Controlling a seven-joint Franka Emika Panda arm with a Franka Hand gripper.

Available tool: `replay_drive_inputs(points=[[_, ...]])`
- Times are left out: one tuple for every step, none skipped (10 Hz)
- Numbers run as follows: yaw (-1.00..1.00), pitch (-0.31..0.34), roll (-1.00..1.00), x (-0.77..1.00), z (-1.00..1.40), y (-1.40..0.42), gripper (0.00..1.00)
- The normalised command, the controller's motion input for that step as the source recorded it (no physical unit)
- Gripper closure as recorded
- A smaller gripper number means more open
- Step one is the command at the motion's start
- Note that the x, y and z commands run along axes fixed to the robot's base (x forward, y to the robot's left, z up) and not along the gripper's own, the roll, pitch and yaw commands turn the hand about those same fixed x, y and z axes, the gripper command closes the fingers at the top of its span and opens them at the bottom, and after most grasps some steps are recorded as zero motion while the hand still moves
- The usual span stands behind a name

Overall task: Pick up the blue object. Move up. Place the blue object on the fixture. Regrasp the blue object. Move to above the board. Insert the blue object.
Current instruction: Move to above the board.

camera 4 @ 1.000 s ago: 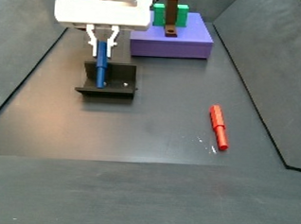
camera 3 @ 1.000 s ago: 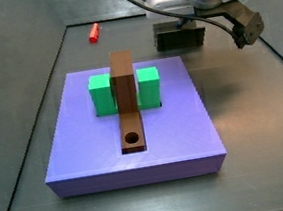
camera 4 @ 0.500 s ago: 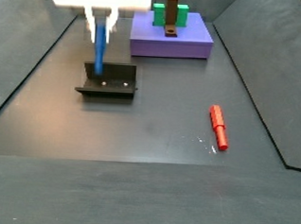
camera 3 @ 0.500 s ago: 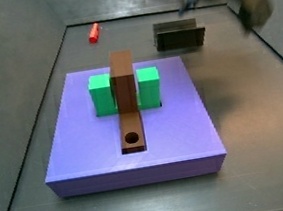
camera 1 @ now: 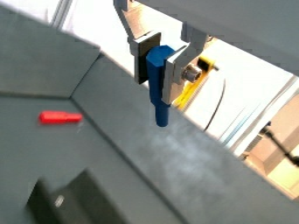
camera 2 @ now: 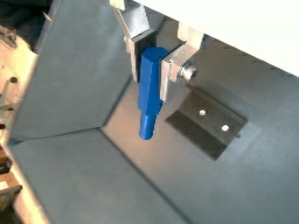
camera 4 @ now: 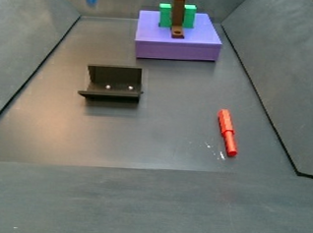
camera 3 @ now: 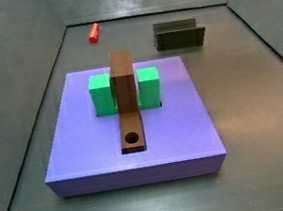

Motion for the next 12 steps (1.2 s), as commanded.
replay_drive_inputs(points=[[0.01,0.09,0.0,0.04,0.65,-0.02,1.0],[0.02,0.105,-0.01,0.04,0.39,-0.02,1.0],[-0.06,0.113,-1.0,-1.07,0.28,-1.4,1.0],[-0.06,0.089,-1.0,-1.11,0.25,-1.4,1.0],[-0.05,0.072,-1.0,-1.17,0.25,-1.4,1.0],[-0.03,0.066,-1.0,-1.21,0.22,-1.4,1.0],[-0.03,0.071,-1.0,-1.19,0.22,-1.4,1.0],[-0.02,0.066,-1.0,-0.85,0.16,-0.99,1.0],[-0.01,0.062,-1.0,-0.63,0.1,-0.71,1.0],[-0.01,0.059,-1.0,-0.32,0.04,-0.32,1.0],[-0.01,0.046,-1.0,-0.16,0.03,-0.15,1.0],[0.0,0.02,-0.78,-0.12,0.0,-0.07,1.0]])
